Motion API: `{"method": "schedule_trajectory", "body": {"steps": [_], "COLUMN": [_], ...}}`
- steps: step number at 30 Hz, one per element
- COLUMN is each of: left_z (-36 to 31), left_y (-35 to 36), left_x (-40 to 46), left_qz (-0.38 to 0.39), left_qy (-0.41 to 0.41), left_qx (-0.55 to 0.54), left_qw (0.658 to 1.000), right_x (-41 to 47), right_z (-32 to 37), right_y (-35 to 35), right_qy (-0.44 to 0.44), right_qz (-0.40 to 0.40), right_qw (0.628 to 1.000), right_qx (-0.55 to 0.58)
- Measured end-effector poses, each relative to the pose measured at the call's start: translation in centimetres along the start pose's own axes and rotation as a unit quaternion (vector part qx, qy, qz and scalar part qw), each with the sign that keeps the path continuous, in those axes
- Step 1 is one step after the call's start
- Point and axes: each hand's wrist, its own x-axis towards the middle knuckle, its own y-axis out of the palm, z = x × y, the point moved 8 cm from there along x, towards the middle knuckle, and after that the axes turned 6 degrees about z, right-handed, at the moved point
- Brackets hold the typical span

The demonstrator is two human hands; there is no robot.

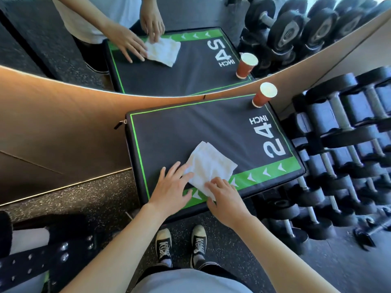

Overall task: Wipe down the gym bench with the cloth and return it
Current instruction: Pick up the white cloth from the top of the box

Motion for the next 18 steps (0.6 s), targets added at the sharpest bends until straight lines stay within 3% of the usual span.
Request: {"method": "schedule_trajectory", "body": {"steps": [6,8,12,18], "left_z": [-0.2,-0.1,0.3,-0.3], "left_y": [-0.5,-0.7,0.1,1.2], "left_x": [0.1,-0.8,-3.5,-6.2], "left_qz": [-0.018,-0.033,-0.038,-0.035], "left_qy": [-0.029,-0.052,-0.106,-0.152], "left_qx": [0.014,0.016,0.022,0.006], "left_qw": [0.999,0.998,0.993,0.988], "right_x": [2.9,5.1,8.2,7.0], "right_z": [-1.7,-1.7,-2.0,-3.1], "right_y": [-4.5,-4.8,-2.2,-0.7], "right_qy": [-0.061,-0.083,-0.090,-0.108], "right_qz": [-0.096,-0.074,0.058,-0.012], "right_qw": [0.993,0.994,0.992,0.991], "right_qx": [-0.004,-0.022,-0.059,-0.074]}}
